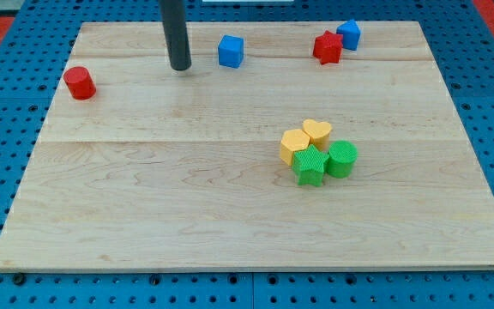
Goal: Move the red circle to the top center
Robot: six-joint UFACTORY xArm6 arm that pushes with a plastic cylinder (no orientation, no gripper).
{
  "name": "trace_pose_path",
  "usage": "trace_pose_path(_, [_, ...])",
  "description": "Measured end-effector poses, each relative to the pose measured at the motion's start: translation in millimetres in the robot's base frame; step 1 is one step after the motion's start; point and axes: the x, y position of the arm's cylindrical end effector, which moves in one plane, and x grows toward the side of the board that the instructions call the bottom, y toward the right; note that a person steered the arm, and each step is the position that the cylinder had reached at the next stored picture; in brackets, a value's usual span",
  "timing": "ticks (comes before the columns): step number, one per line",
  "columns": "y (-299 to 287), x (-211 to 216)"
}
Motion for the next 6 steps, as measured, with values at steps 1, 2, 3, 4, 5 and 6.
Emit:
trace_pose_path(1, [89.3, -25.4])
trace_pose_path(2, [169.1, -3.8])
trace_pose_path(3, [101.5, 25.5])
trace_pose_path(4, [-13.3, 84.9])
trace_pose_path(5, [-135.8, 107.9])
trace_pose_path(6, [-174.2, 72.8])
